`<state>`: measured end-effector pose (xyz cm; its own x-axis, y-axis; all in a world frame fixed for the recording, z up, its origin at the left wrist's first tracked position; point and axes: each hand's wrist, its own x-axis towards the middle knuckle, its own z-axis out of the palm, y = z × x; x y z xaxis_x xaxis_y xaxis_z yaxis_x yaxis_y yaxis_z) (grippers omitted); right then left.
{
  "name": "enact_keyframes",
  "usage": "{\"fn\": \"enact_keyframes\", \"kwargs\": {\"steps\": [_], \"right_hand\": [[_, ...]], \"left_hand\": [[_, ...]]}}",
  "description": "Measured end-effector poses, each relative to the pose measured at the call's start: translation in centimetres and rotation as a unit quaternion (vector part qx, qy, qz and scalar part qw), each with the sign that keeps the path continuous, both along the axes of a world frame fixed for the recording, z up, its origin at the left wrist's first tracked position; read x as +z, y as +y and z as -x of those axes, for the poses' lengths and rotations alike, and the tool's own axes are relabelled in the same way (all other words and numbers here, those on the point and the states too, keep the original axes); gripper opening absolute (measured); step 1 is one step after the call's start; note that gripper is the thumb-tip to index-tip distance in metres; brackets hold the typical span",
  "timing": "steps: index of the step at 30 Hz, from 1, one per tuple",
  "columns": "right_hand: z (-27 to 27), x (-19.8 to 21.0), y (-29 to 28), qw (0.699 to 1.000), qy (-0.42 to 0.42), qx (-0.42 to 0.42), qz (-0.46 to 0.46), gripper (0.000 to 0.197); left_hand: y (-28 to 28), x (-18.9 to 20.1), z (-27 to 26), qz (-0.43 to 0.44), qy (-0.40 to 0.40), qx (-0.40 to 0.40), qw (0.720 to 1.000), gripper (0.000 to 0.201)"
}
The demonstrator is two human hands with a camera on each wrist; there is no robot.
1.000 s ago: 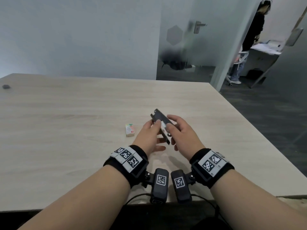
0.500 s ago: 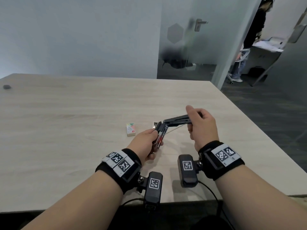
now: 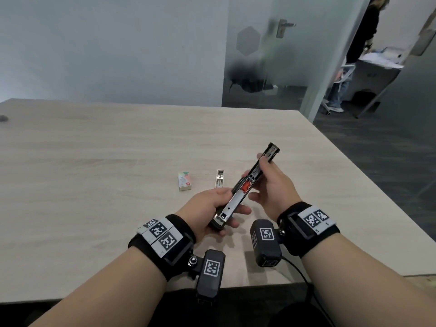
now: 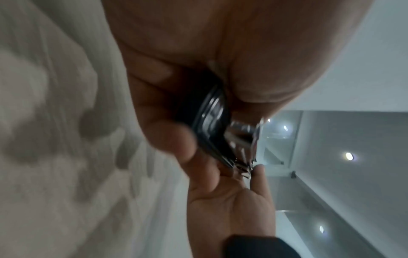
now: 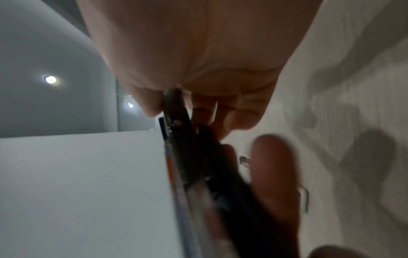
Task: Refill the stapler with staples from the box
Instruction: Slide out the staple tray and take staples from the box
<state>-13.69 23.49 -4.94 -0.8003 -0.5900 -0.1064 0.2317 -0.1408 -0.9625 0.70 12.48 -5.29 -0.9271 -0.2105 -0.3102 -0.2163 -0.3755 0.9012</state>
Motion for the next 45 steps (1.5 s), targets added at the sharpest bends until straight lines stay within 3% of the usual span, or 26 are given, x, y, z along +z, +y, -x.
{"fn": "enact_keyframes", "kwargs": {"steps": [5,12,15,18,22,26,30,34,37,40,45], "right_hand": [[1.6,-1.2,-1.0,0.993,0.041,-0.014,-0.111,0.026],[5.6,-2.8,-2.5,0.955,0.152,-0.007,-0.257,0.046],[6.1,-2.7,-3.2,0.924,0.225,0.001,-0.310,0.046],[6.5,-2.6,-3.2,0.909,0.251,0.014,-0.333,0.041],[6.9,-2.9,-3.0,0.914,0.235,0.004,-0.329,0.043],[7.1,-3.5,-2.7,0.912,0.235,-0.013,-0.336,0.071],[6.8,-3.2,-2.2,0.932,0.210,-0.007,-0.296,0.042],[6.6,-3.4,-1.9,0.962,0.135,-0.029,-0.238,0.039],[6.0,-3.1,-1.3,0.960,0.154,-0.030,-0.231,0.032],[4.9,-2.9,-0.3,0.966,0.155,-0.034,-0.204,0.021],[1.3,-1.8,0.8,0.979,0.139,-0.061,-0.134,0.016]], "left_hand": [[-0.8,0.0,-0.2,0.124,-0.045,0.006,0.991,0.022],[-5.6,-0.1,-1.2,0.264,-0.016,0.182,0.947,0.019],[-8.0,-0.4,-1.1,0.296,-0.022,0.280,0.913,0.017],[-9.8,-0.8,-0.7,0.331,-0.030,0.320,0.887,0.015],[-11.3,-2.1,-0.1,0.342,-0.059,0.299,0.889,0.022],[-12.1,-3.7,0.5,0.377,-0.115,0.232,0.890,0.027],[-12.0,-3.4,0.5,0.410,-0.138,0.196,0.880,0.033],[-11.8,-3.2,-0.2,0.428,-0.133,0.165,0.878,0.040],[-11.4,-3.4,-0.8,0.422,-0.122,0.162,0.884,0.049],[-10.6,-3.4,-1.5,0.406,-0.095,0.185,0.890,0.048],[-8.3,-2.3,-2.7,0.286,0.016,0.272,0.919,0.029]]}}
